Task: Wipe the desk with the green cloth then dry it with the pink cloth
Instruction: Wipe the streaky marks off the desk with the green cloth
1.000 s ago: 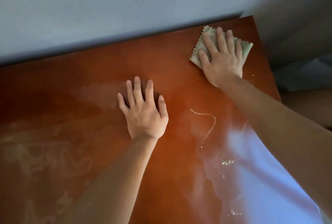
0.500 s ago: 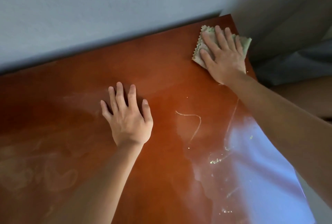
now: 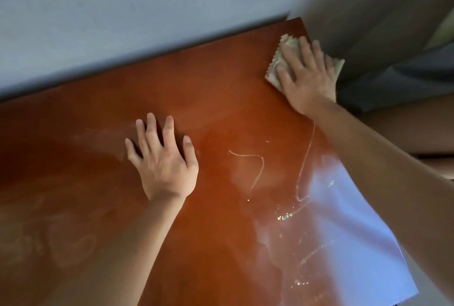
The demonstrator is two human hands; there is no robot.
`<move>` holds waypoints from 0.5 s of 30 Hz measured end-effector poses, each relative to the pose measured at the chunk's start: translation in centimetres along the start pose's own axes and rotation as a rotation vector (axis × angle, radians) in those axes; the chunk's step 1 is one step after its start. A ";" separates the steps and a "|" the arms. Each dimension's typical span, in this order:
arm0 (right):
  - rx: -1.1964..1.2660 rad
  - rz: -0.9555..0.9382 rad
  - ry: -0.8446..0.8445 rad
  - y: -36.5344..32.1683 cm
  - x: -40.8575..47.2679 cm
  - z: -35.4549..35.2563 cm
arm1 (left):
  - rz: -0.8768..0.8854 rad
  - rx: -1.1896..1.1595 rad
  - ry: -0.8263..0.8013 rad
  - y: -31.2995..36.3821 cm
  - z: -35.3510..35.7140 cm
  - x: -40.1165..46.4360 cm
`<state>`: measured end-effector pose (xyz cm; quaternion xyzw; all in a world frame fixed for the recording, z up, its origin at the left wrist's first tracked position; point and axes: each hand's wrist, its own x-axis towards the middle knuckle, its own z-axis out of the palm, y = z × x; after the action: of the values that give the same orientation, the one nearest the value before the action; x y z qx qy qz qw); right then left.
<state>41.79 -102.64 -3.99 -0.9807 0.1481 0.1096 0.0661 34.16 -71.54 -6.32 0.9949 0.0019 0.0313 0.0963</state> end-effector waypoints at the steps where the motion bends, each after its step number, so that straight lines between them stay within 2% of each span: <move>1: -0.008 0.032 -0.007 0.5 0.5 0.0 | -0.001 -0.001 0.002 0.0 0.0 0.0; 7: 0.022 0.074 0.047 -3.7 3.3 -0.2 | 0.001 0.001 -0.009 0.0 0.0 0.0; 12: -0.017 -0.265 0.023 -11.1 2.4 1.1 | -0.006 -0.002 -0.014 0.2 -0.1 0.0; 15: -0.025 -0.308 0.009 -8.3 3.5 0.5 | -0.007 -0.009 -0.017 0.1 -0.1 0.0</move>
<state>47.47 -95.66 -4.53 -0.9930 -0.0052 0.0954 0.0693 34.16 -71.65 -6.20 0.9946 0.0046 0.0224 0.1010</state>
